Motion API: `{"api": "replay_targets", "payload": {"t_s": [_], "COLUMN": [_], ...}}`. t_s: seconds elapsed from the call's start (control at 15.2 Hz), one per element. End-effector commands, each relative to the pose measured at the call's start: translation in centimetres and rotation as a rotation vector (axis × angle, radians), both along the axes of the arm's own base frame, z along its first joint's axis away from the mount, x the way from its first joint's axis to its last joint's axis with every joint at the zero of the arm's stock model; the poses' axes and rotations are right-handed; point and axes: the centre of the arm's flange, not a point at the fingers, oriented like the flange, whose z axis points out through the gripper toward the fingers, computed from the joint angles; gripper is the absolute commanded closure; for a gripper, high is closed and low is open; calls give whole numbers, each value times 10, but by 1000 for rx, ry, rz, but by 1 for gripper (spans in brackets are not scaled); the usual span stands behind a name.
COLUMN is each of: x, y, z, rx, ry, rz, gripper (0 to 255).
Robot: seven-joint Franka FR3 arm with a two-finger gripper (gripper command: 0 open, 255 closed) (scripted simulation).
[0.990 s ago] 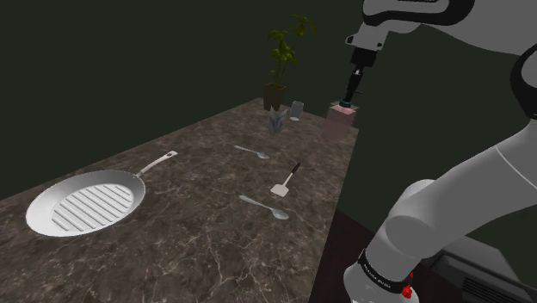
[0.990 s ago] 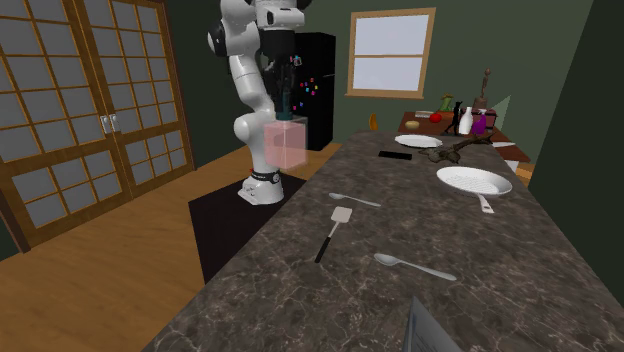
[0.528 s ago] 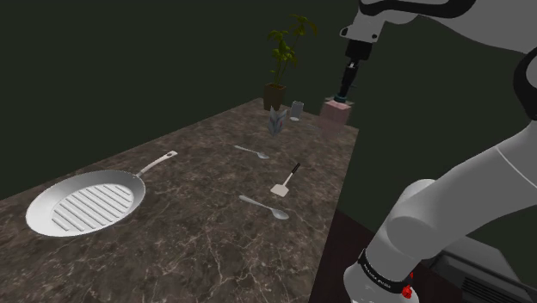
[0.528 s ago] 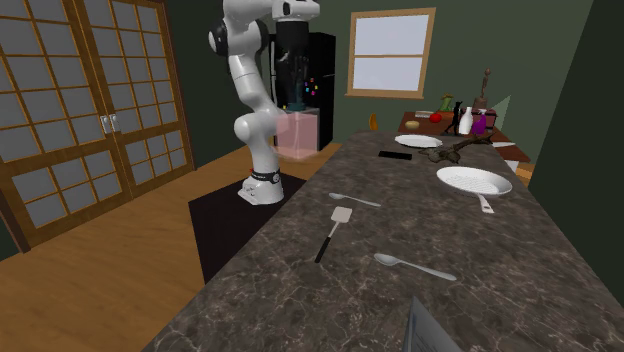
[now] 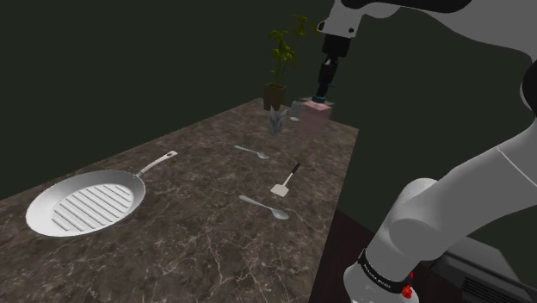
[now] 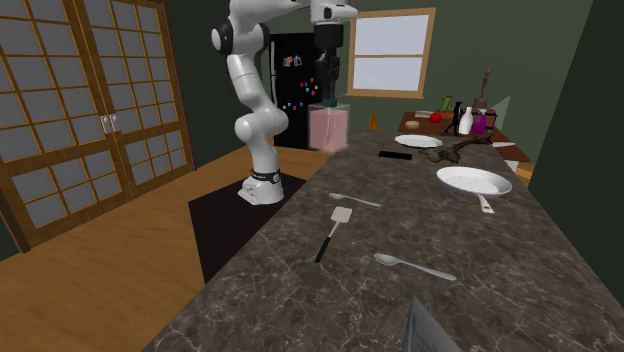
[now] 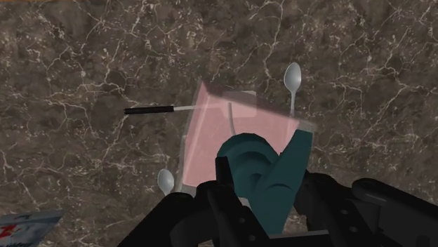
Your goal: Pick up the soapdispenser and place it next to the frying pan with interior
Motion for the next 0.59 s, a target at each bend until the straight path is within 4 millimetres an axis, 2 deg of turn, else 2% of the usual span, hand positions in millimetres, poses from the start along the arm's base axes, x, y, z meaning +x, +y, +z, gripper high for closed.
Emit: {"api": "replay_targets", "payload": {"t_s": [0.0,0.53], "x": [9,44], "y": [25,125], "z": [0,1], "rx": [0,0], "ry": [0,0], "rz": [-1,-1], "gripper": [255,255]}}
